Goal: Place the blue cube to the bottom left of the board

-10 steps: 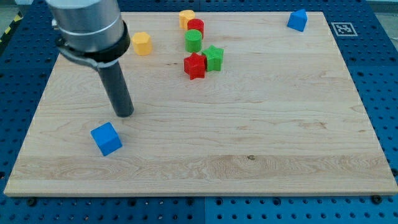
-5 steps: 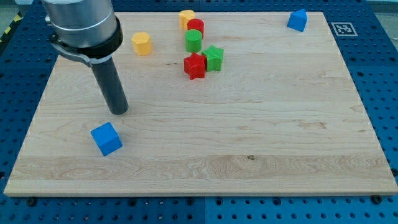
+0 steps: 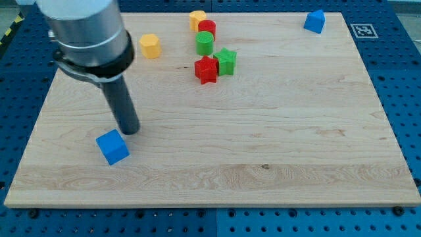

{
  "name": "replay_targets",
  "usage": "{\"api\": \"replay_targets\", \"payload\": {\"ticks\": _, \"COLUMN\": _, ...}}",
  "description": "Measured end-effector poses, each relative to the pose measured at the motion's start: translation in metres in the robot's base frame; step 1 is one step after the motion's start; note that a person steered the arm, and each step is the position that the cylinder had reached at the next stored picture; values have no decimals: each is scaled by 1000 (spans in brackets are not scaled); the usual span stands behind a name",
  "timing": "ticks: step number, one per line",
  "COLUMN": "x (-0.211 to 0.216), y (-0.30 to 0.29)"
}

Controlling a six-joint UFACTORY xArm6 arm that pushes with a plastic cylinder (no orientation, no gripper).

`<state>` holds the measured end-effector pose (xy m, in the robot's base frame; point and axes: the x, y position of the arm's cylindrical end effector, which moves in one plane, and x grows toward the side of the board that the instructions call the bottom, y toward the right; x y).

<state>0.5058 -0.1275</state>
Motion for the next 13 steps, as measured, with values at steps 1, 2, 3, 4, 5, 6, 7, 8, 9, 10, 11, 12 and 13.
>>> {"api": "replay_targets", "payload": {"ticks": 1, "x": 0, "y": 10}}
{"api": "replay_targets", "payload": {"ticks": 2, "x": 8, "y": 10}}
{"api": "replay_targets", "payload": {"ticks": 3, "x": 19, "y": 11}}
{"api": "replay_targets", "payload": {"ticks": 4, "x": 19, "y": 11}}
{"api": "replay_targets", "payload": {"ticks": 5, "x": 24, "y": 11}}
{"api": "replay_targets", "payload": {"ticks": 6, "x": 25, "y": 11}}
{"api": "replay_targets", "payload": {"ticks": 7, "x": 25, "y": 9}}
{"api": "replay_targets", "payload": {"ticks": 8, "x": 25, "y": -10}}
{"api": "replay_targets", "payload": {"ticks": 9, "x": 24, "y": -35}}
{"api": "replay_targets", "payload": {"ticks": 10, "x": 24, "y": -37}}
{"api": "replay_targets", "payload": {"ticks": 11, "x": 19, "y": -48}}
{"api": "replay_targets", "payload": {"ticks": 12, "x": 6, "y": -57}}
{"api": "replay_targets", "payload": {"ticks": 13, "x": 17, "y": -57}}
